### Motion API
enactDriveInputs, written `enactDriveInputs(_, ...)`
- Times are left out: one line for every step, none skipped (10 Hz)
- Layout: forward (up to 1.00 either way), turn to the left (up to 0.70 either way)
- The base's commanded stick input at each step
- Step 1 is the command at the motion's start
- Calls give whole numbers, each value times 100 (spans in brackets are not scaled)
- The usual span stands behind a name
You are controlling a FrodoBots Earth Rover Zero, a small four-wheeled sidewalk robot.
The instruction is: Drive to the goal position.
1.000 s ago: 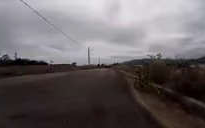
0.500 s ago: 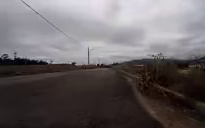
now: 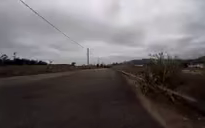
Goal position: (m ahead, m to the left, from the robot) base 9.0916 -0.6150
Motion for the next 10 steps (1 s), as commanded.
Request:
enactDriveInputs(45, 0)
enactDriveInputs(55, 0)
enactDriveInputs(70, 0)
enactDriveInputs(70, 0)
enactDriveInputs(70, 0)
enactDriveInputs(70, 0)
enactDriveInputs(70, 0)
enactDriveInputs(70, 0)
enactDriveInputs(70, 0)
enactDriveInputs(70, 0)
